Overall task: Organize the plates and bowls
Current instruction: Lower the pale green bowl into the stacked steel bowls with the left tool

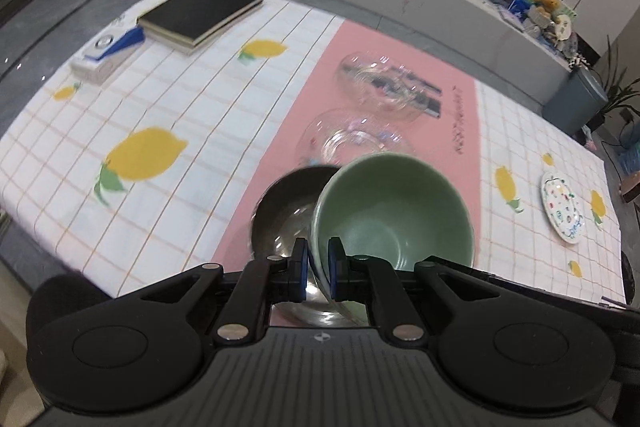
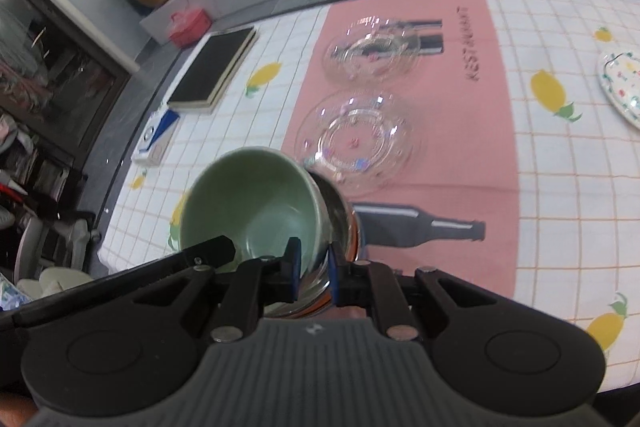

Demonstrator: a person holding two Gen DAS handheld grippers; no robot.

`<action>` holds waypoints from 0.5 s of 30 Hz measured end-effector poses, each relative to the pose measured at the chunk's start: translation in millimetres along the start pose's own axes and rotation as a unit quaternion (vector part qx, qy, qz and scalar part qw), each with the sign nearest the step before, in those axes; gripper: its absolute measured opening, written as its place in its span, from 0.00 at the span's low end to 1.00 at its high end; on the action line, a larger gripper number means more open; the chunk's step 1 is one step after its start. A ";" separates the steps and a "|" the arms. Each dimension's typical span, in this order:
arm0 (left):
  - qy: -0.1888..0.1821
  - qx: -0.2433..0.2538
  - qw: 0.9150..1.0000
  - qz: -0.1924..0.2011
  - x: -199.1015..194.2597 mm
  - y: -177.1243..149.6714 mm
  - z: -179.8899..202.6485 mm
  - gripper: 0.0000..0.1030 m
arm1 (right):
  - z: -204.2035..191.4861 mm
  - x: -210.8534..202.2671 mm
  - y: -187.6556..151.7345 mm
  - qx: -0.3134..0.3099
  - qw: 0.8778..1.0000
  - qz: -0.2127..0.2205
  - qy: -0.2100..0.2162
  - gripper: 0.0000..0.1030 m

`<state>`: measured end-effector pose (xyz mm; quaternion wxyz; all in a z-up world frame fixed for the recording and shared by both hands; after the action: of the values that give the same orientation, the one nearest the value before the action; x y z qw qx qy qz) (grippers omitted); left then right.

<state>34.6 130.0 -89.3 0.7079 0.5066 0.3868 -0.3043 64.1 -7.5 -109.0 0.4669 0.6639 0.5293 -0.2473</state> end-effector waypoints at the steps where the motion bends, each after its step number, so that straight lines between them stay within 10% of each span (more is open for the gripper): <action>1: 0.001 -0.001 1.000 -0.004 3.2 -1.8 -2.6 0.10 | 0.0 4.5 -1.4 -0.001 1.000 -0.006 -0.001 0.11; 15: 0.017 0.011 1.000 -0.018 21.8 -3.0 -19.9 0.11 | -4.4 43.0 0.5 -0.010 0.999 -0.043 -0.013 0.10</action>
<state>38.6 147.2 -113.2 0.6900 0.5127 0.4046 -0.3120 77.5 16.7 -142.3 0.4690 0.6329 0.5535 -0.2703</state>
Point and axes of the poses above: each gripper's, at about its wrist camera, not at the fingertips, and x roughly the way its jaws point, z to its right, y to its top, the point moved 6 cm from there along x, roughly the way its jaws point, and after that the axes turned 2 degrees about x, right-handed, at the moved point
